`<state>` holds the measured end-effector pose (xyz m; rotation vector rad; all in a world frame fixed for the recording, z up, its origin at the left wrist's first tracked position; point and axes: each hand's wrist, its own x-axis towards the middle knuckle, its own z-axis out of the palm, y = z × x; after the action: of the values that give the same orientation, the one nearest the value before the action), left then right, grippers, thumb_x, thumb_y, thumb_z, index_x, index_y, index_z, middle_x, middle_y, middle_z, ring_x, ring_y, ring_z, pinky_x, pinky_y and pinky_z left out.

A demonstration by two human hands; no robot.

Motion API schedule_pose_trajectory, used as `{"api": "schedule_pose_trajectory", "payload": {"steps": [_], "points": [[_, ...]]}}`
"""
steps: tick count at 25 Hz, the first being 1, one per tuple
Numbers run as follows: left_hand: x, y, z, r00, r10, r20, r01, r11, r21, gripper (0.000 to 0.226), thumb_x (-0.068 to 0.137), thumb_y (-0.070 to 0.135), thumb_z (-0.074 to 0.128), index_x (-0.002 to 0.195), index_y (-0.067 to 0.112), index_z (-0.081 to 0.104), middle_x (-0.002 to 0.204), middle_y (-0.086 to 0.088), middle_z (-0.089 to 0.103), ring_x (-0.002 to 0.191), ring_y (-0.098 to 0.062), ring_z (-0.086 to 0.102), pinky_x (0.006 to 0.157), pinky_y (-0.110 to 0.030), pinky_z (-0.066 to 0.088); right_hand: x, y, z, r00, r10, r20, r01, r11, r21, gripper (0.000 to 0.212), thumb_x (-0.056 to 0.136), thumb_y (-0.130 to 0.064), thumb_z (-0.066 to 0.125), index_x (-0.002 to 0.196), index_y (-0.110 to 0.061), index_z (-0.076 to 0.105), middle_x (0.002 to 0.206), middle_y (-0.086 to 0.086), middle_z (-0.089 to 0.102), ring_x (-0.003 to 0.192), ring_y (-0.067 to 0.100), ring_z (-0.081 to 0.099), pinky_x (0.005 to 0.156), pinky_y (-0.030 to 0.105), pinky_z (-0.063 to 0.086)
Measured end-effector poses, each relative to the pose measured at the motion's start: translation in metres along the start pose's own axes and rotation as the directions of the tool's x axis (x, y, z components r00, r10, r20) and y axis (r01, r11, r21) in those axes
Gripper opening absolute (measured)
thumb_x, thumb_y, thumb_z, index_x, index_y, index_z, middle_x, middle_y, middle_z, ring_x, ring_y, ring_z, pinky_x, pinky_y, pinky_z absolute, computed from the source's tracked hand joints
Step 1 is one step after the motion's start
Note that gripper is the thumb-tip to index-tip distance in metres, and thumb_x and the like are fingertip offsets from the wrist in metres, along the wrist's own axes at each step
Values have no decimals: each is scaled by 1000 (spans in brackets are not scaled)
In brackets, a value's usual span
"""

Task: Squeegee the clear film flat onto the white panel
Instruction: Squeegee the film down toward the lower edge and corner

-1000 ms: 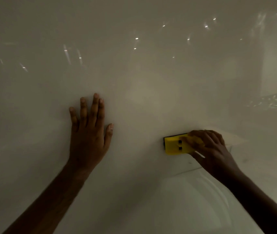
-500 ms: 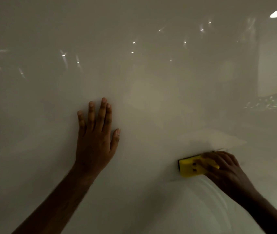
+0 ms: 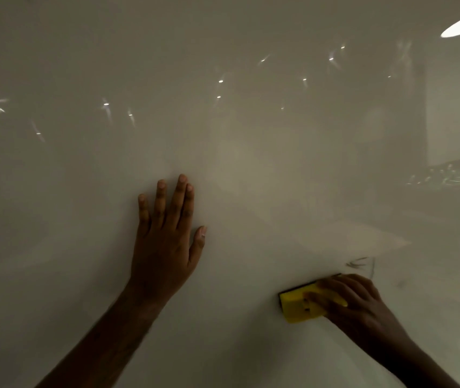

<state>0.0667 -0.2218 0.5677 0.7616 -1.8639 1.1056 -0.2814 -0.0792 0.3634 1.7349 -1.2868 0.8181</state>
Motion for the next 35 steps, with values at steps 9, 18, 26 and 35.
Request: {"api": "schedule_pose_trajectory", "payload": {"steps": [9,18,26,35], "points": [[6,29,8,999,43,10,-43,999,0,78,108,43,41,170,2,17,180,-15,10,165,-45,4,133,-64,1,41,-34,10,966,221,-135,-197,966,167,50,98,-45,62,146,-36,51,135,1,59,114,26,56,96,41,41],[7,35,10,998,68,-10,-68,998,17,81,107,43,44,170,1,18,180,-17,10,165,-46,9,133,-61,-1,-44,25,8,878,458,-140,-442,887,129,55,102,-58,50,151,-32,50,134,6,55,111,35,57,97,45,41],[8,39,9,999,50,-15,-50,999,4,79,108,44,40,169,-2,19,179,-19,11,164,-49,10,133,-64,2,14,-45,30,888,427,-172,-382,891,245,60,93,-47,68,149,-40,48,136,0,54,114,27,52,96,41,42],[8,39,10,999,46,-19,-46,999,-8,81,106,45,41,169,-1,20,179,-19,12,164,-47,10,134,-59,-1,-42,32,19,555,791,-256,-699,611,372,61,96,-37,71,152,-25,49,129,11,53,112,37,54,94,37,44]]}}
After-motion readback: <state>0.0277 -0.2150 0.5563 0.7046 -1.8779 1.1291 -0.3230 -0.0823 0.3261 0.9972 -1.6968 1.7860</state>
